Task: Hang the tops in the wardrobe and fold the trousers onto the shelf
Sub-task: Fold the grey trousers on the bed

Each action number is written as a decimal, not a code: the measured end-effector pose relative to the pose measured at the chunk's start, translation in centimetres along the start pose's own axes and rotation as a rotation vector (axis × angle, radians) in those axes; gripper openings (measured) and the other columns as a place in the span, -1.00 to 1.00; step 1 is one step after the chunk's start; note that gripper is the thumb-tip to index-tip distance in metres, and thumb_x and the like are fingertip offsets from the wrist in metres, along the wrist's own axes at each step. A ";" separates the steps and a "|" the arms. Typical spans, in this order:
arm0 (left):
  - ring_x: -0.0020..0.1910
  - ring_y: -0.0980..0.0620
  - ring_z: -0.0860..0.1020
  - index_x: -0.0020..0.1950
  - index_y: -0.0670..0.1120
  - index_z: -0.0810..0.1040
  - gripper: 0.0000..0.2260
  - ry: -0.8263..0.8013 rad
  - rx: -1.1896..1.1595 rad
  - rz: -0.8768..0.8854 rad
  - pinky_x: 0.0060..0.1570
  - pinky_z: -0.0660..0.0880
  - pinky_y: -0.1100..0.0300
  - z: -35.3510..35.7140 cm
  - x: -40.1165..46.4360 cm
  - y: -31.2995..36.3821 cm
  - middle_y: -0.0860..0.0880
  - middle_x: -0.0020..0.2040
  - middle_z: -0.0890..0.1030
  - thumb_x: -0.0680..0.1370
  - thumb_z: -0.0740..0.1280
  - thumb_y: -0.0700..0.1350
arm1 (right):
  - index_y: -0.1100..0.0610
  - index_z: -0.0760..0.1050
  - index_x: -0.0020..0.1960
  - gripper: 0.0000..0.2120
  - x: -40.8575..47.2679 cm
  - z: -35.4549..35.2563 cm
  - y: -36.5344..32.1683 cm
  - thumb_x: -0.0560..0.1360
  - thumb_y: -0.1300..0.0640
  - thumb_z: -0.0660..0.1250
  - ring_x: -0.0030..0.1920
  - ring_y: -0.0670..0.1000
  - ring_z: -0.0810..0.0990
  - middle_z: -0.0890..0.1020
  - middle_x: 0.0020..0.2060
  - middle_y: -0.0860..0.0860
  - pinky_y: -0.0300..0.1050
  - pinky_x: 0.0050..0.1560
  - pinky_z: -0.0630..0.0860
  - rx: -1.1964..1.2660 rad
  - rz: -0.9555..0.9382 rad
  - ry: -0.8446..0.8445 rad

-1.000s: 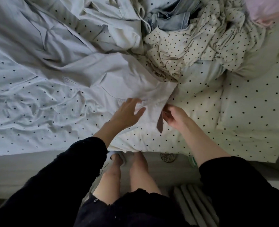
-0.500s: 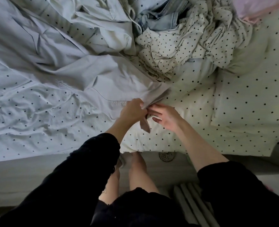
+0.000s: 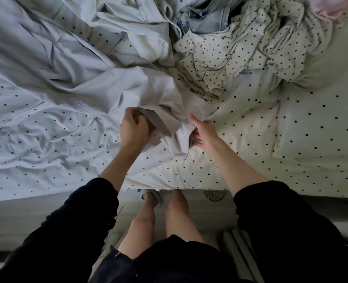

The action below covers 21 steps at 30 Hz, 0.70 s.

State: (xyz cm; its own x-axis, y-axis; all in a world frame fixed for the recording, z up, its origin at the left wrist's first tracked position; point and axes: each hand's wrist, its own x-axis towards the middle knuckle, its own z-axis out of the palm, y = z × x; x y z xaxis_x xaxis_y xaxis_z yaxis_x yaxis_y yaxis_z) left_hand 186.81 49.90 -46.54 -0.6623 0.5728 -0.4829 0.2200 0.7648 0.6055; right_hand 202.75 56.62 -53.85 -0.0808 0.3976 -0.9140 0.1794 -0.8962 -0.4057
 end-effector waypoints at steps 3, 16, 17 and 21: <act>-0.06 -0.06 0.51 0.14 0.02 0.45 -0.73 -0.126 0.112 0.126 -0.10 0.45 0.09 -0.4 -0.1 0.0 0.00 -0.06 0.58 0.47 0.34 0.01 | 0.18 0.47 0.06 -0.76 -0.1 0.0 -1.4 0.49 0.06 0.38 -0.16 0.05 0.58 0.60 -0.11 0.09 -0.09 -0.20 0.53 0.105 0.092 -0.052; -0.39 0.06 0.34 -0.44 -0.14 0.25 -0.60 0.165 -0.025 0.403 -0.30 0.26 0.18 2.4 -2.4 7.7 0.02 -0.26 0.41 0.58 0.22 -0.06 | 0.20 0.49 0.12 -0.83 -1.7 -5.1 -3.6 0.54 0.23 0.29 -0.12 0.06 0.60 0.61 -0.14 0.08 -0.01 -0.01 0.53 0.323 -0.139 0.007; -0.36 0.04 0.37 -0.39 -0.19 0.33 -0.64 0.144 -0.030 0.484 -0.31 0.31 0.16 3.0 -3.0 8.3 0.03 -0.21 0.45 0.57 0.23 -0.07 | 0.21 0.47 0.15 -0.82 -1.8 -5.4 -3.6 0.55 0.22 0.28 -0.16 0.05 0.59 0.60 -0.15 0.08 -0.04 -0.08 0.54 0.360 -0.157 0.010; -0.27 -0.09 0.48 -0.05 -0.13 0.41 -0.81 -0.171 0.137 0.672 -0.23 0.41 0.10 6.4 -5.1 9.6 0.01 -0.15 0.49 0.56 0.22 0.00 | 0.23 0.46 0.12 -0.86 -1.9 -7.6 -3.4 0.58 0.26 0.20 -0.12 0.08 0.61 0.60 -0.06 0.15 -0.01 -0.07 0.59 0.427 -0.240 0.085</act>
State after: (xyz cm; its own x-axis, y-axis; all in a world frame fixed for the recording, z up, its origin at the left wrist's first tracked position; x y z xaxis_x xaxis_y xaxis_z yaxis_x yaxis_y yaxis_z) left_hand 196.95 56.22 -42.28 -0.2319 0.9638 -0.1315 0.6378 0.2528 0.7275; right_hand 209.71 60.36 -50.74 0.0126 0.6015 -0.7988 -0.2534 -0.7709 -0.5845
